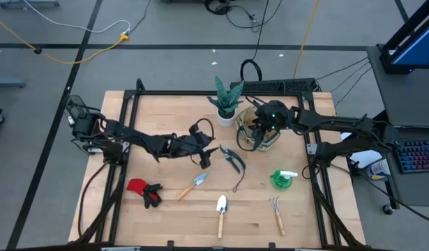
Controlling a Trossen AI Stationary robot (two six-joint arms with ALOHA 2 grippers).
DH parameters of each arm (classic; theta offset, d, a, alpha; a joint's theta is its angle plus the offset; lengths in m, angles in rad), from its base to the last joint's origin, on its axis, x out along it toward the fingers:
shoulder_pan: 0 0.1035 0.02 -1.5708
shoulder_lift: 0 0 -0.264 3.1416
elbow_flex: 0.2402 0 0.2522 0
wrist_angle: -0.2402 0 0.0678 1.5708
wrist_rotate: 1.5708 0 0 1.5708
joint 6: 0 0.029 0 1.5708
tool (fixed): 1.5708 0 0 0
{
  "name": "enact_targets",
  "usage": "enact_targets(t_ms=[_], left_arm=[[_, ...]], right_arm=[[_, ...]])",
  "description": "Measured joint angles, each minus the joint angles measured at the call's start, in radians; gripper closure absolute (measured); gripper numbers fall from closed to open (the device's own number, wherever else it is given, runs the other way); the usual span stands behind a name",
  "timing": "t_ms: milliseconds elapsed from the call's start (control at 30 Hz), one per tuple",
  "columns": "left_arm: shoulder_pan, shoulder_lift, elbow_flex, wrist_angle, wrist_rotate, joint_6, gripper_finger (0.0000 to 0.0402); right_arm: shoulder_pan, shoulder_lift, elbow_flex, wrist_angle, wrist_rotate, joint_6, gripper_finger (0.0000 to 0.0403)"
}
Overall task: Pick & Place Garden tools in Gardening bag
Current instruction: Put the top brown trowel into the gardening bag
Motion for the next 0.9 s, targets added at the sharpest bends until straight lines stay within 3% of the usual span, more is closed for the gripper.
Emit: enact_targets(t_ms=[167, 600, 900], left_arm=[[-0.007, 0.000, 0.000, -0.111, 0.080, -0.071, 0.0192], [-0.010, 0.000, 0.000, -0.332, 0.412, -0.207, 0.0192], [-0.063, 0.000, 0.000, -0.548, 0.460, -0.374, 0.0192]], right_arm=[[0.006, 0.000, 0.000, 0.000, -0.070, 0.000, 0.0251], [0.058, 0.000, 0.000, 0.000, -0.070, -0.004, 0.0254], [0.066, 0.000, 0.000, 0.000, -0.070, -0.005, 0.0257]])
